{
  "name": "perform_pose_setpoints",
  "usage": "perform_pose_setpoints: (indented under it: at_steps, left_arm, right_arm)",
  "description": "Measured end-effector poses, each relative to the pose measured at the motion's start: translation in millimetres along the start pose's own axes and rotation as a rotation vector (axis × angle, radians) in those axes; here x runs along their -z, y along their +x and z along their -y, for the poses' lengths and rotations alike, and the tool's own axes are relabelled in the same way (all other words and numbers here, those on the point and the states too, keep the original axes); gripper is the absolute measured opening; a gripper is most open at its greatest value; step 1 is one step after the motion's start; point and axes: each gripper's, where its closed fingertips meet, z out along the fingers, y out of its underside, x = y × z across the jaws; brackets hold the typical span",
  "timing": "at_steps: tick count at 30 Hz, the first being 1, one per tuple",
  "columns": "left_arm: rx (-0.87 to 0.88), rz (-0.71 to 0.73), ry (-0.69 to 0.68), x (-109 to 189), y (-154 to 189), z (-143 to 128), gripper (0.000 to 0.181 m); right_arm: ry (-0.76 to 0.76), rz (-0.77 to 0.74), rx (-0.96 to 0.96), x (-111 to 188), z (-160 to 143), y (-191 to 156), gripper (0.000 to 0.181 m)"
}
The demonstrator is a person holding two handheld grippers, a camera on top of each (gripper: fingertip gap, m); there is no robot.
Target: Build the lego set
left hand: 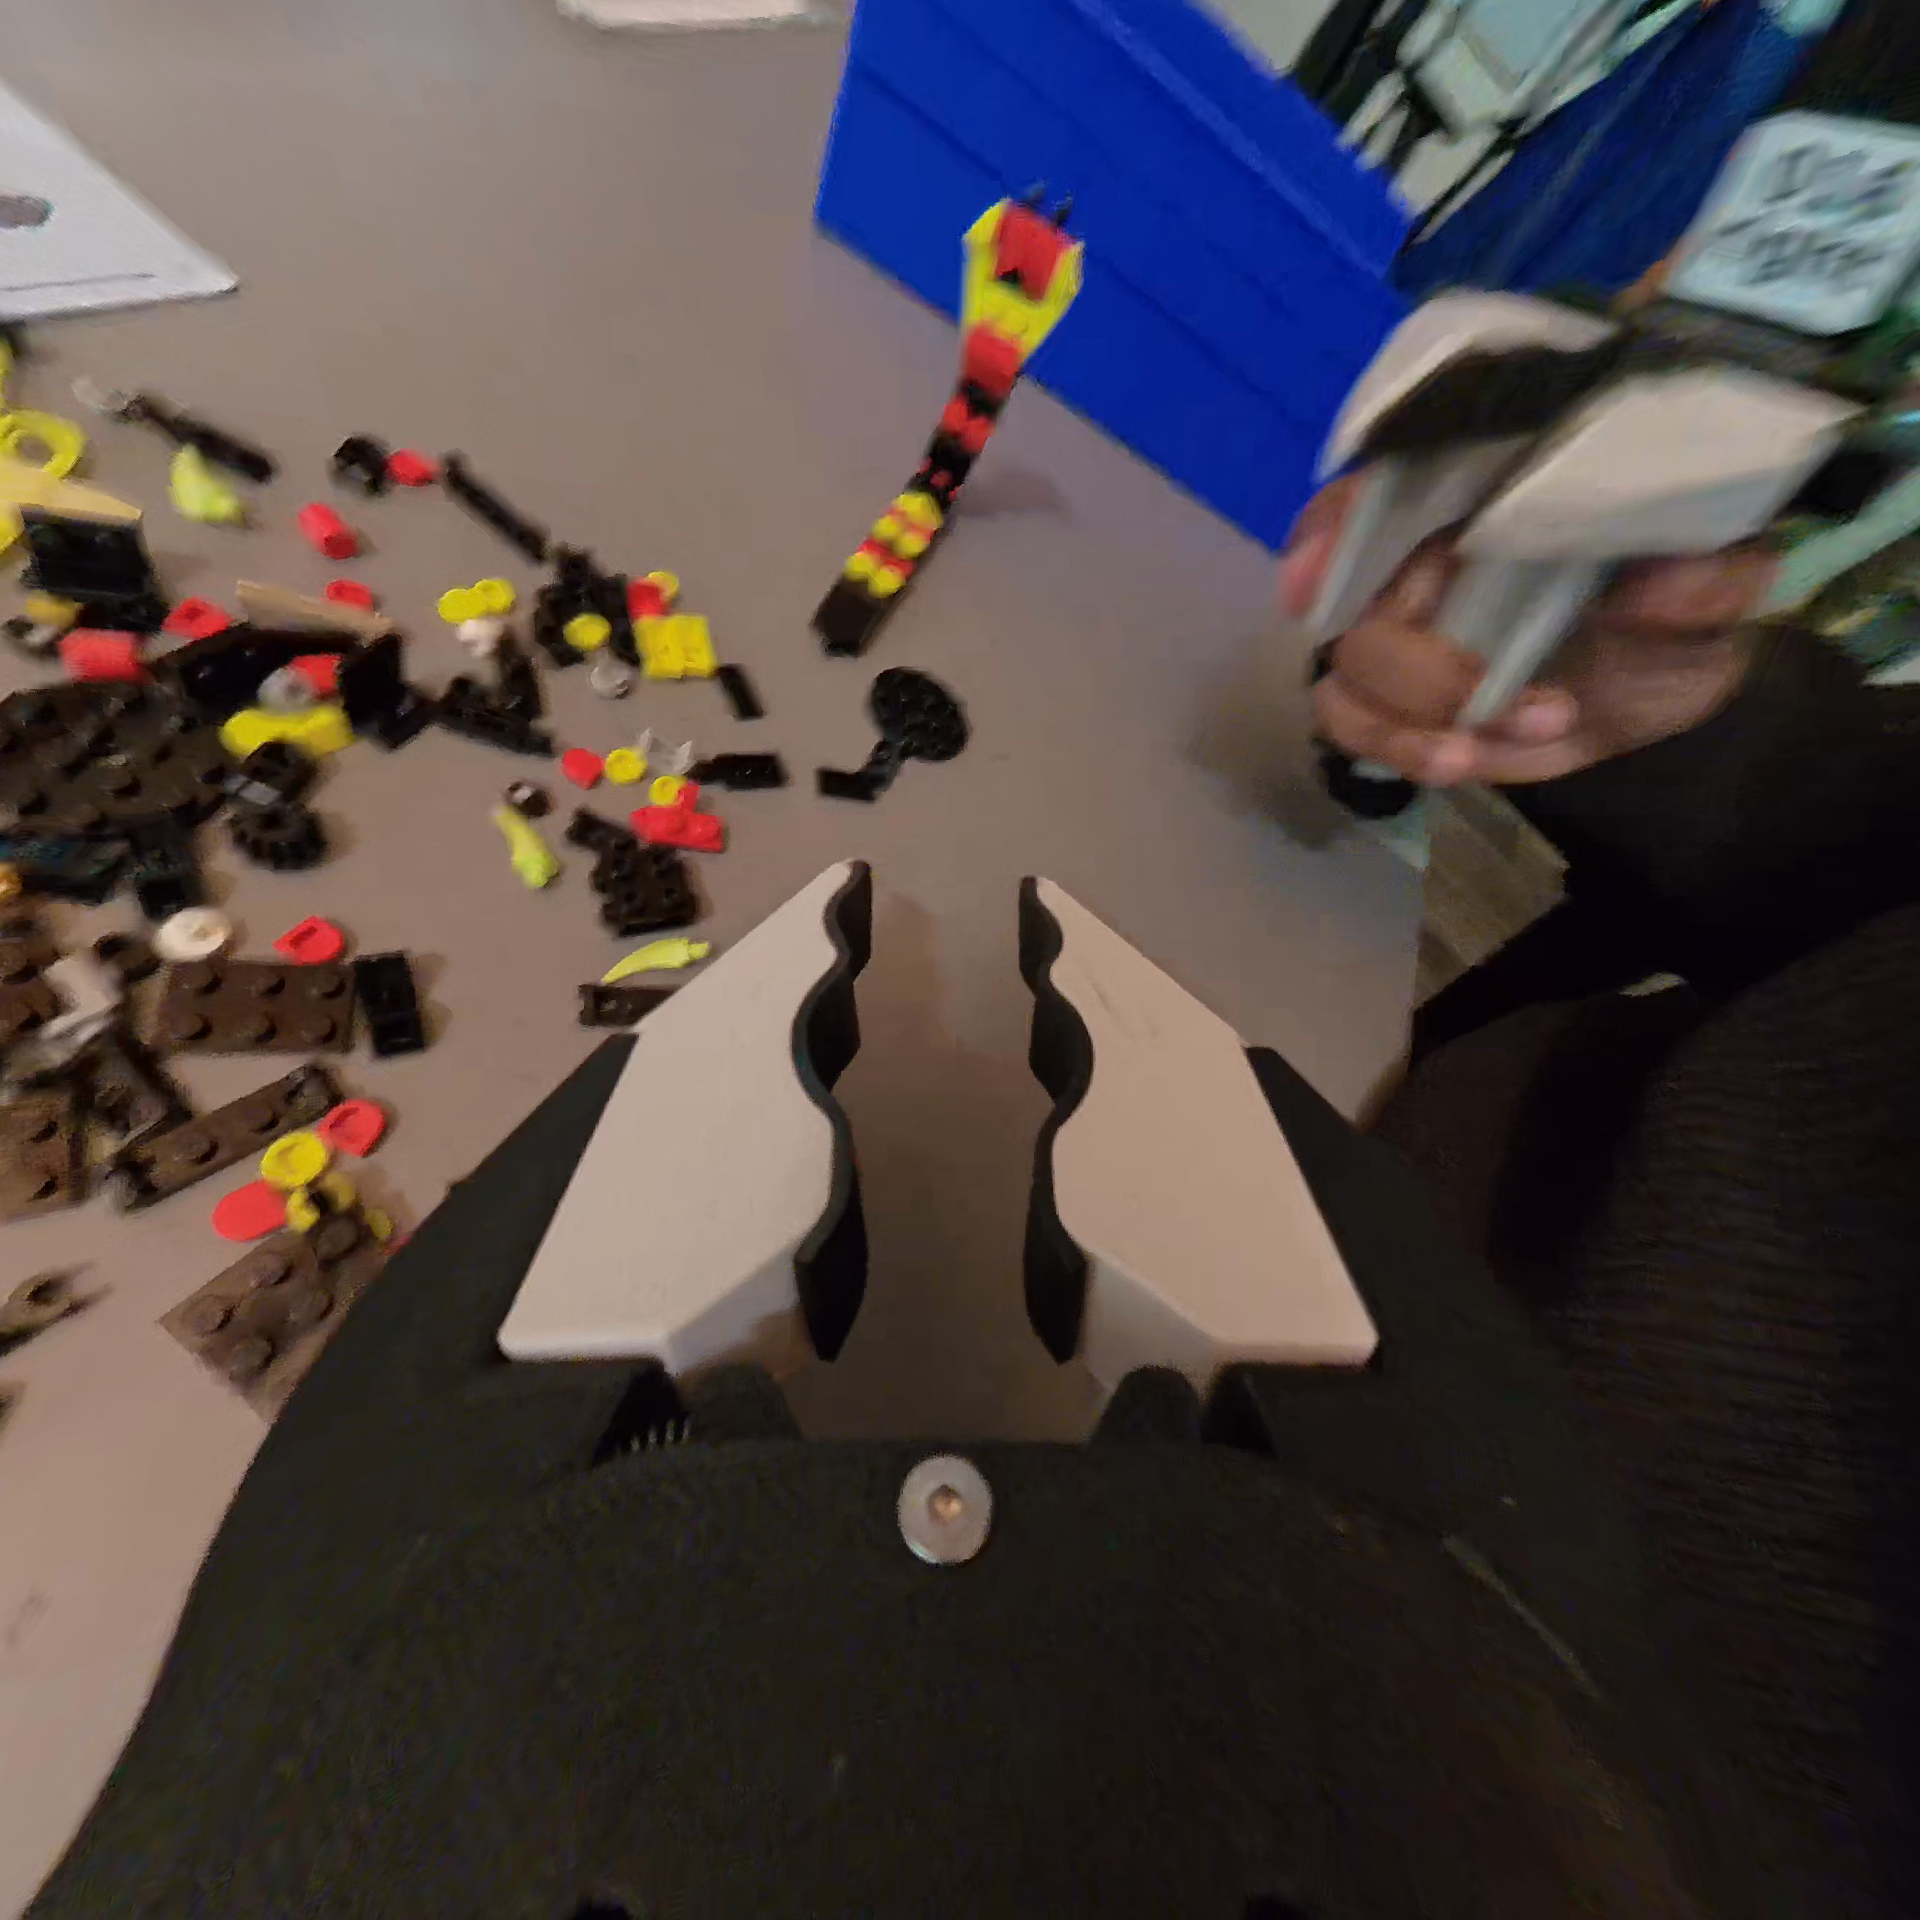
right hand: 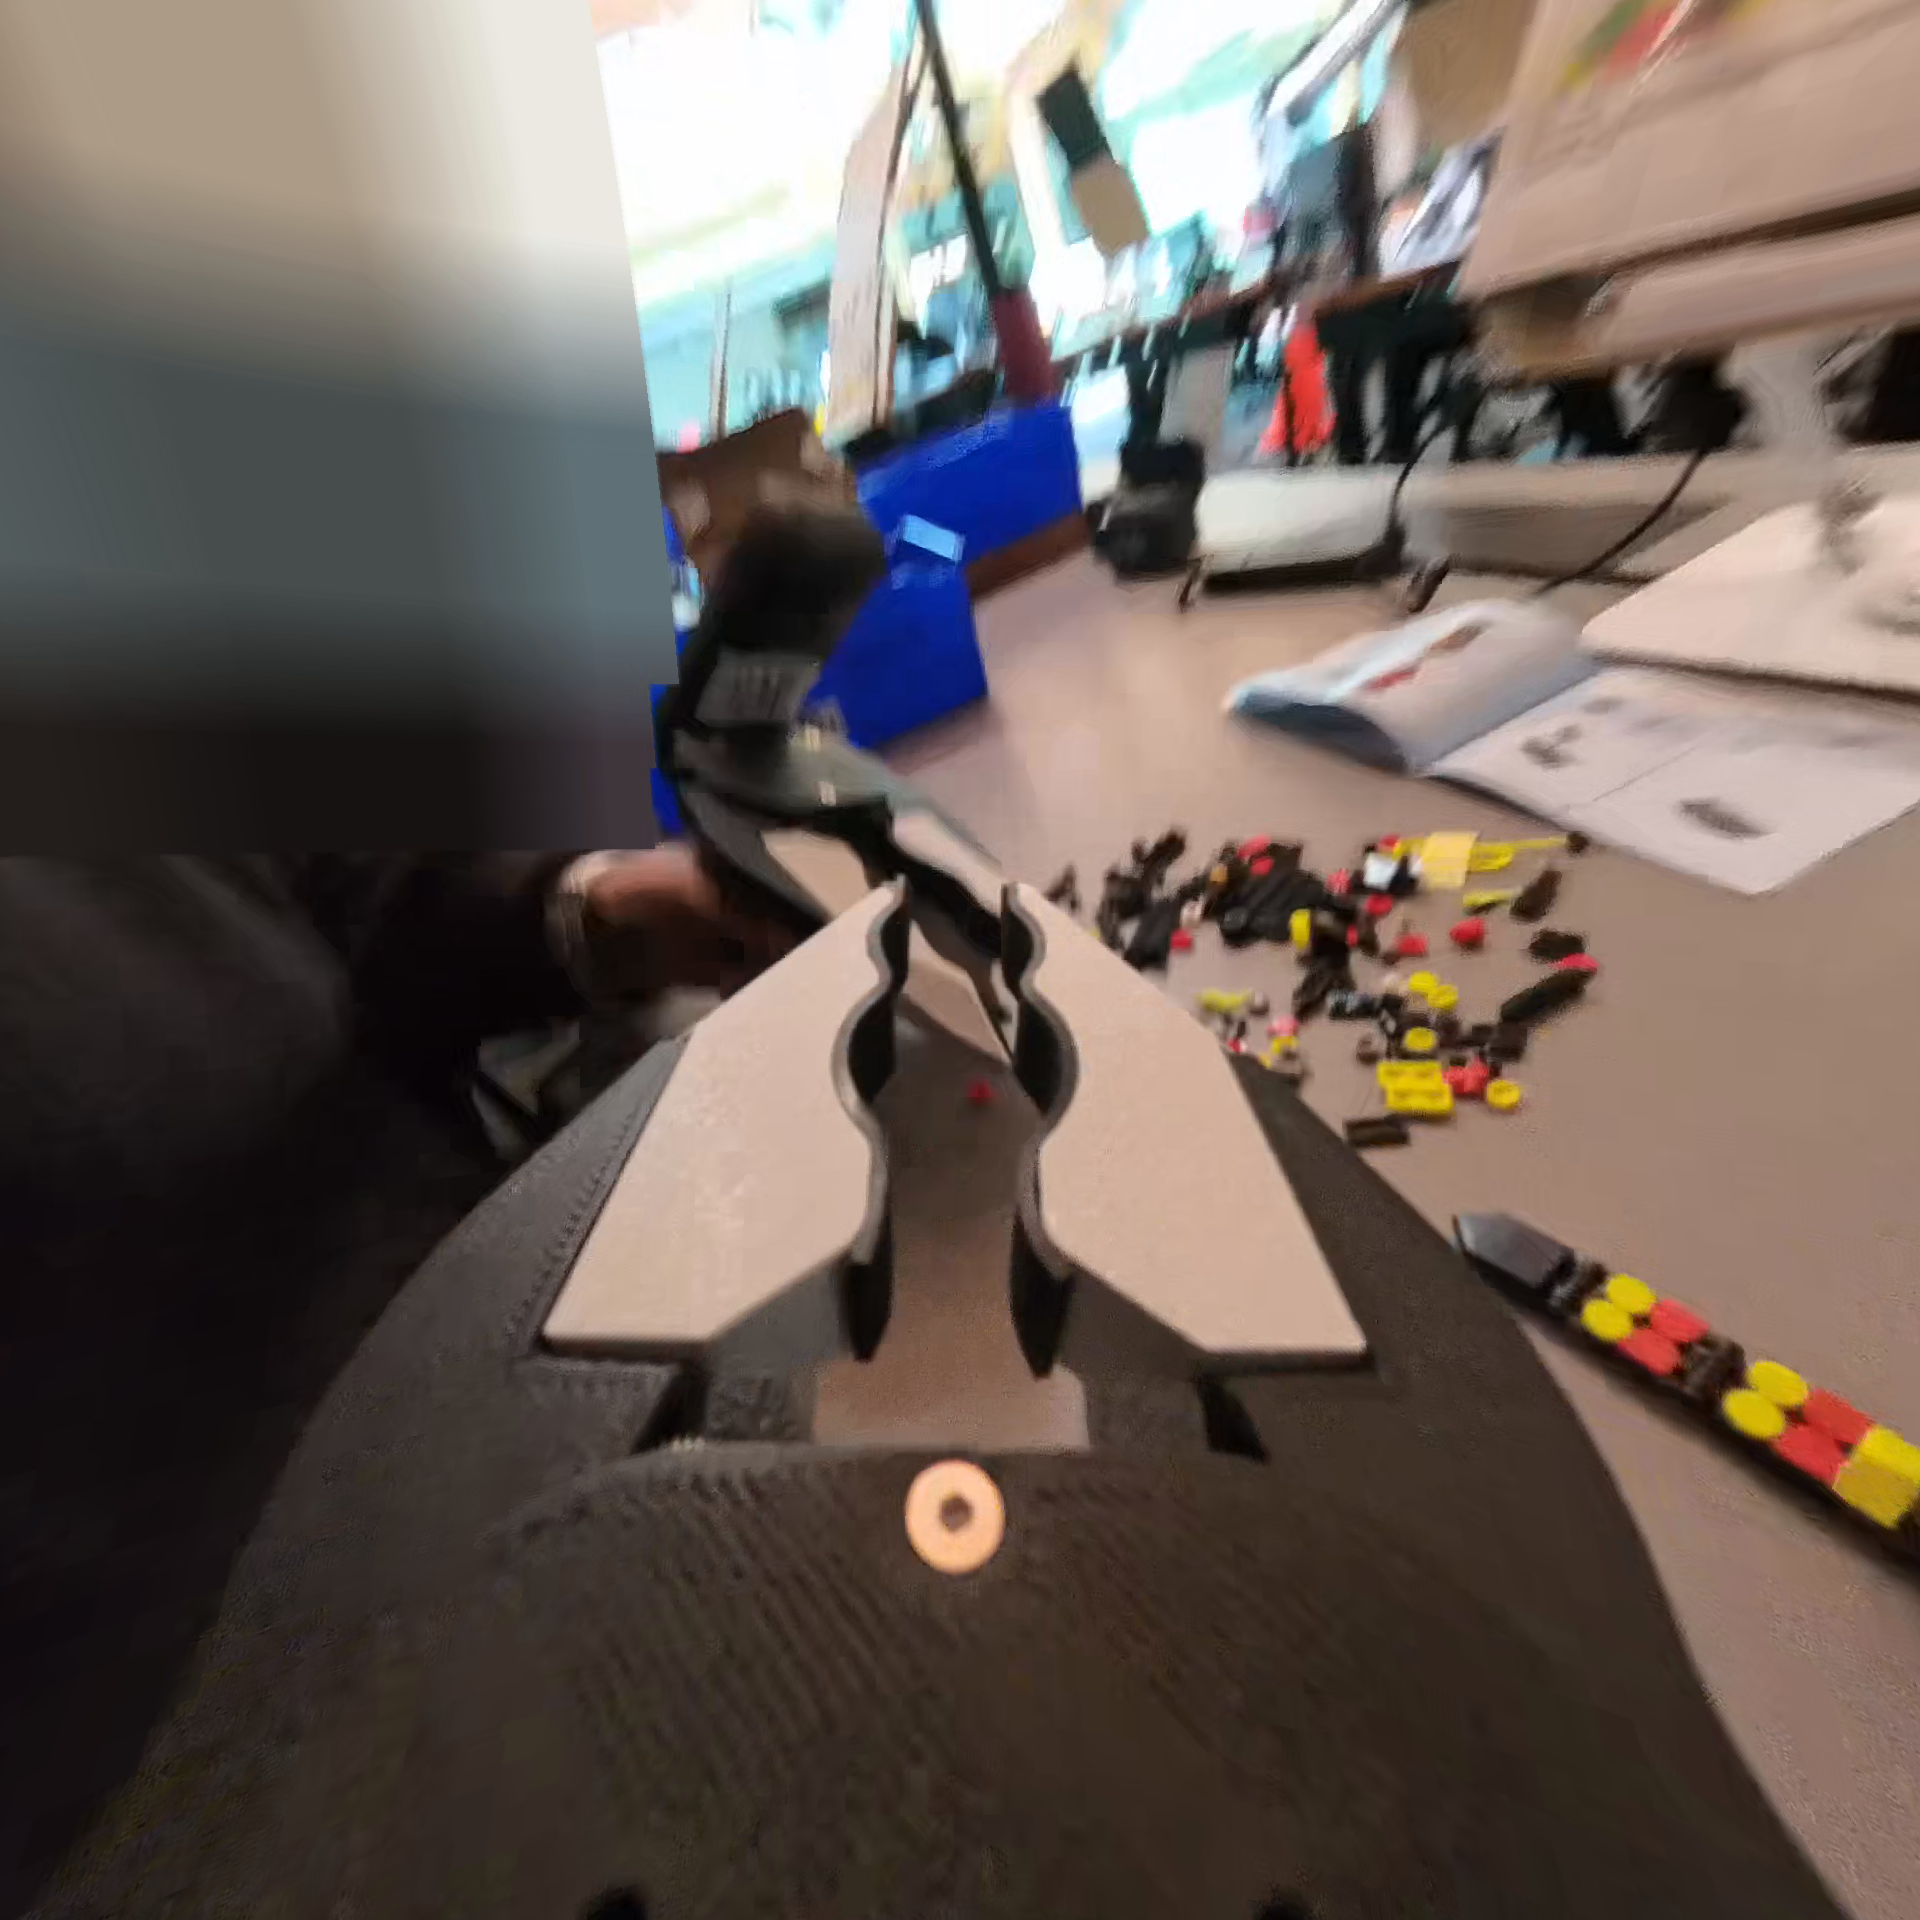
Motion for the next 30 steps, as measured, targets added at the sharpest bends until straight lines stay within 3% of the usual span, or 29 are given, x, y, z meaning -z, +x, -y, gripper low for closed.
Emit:
perform_pose_setpoints:
  at_steps: [1,3,5,9,18,30]
  left_arm:
    - [-0.016,-0.072,0.041,2,12,7,0.034]
    - [-0.04,-0.192,0.133,11,36,23,0.038]
    - [-0.081,-0.197,0.16,14,41,27,0.037]
    - [-0.209,-0.134,0.122,7,40,23,0.033]
    - [-0.351,-0.167,0.083,-6,55,18,0.005]
    - [-0.378,-0.209,0.064,-18,62,20,0.0]
  right_arm:
    - [-0.075,0.007,0.038,-3,-12,0,0.007]
    - [-0.146,0.006,0.119,-1,-24,5,0.0]
    - [-0.176,-0.021,0.149,4,-29,13,0.0]
    - [-0.133,-0.066,0.154,12,-22,19,0.009]
    - [-0.222,-0.155,0.319,23,-41,15,0.006]
    - [-0.273,-0.234,0.395,34,-51,18,0.008]
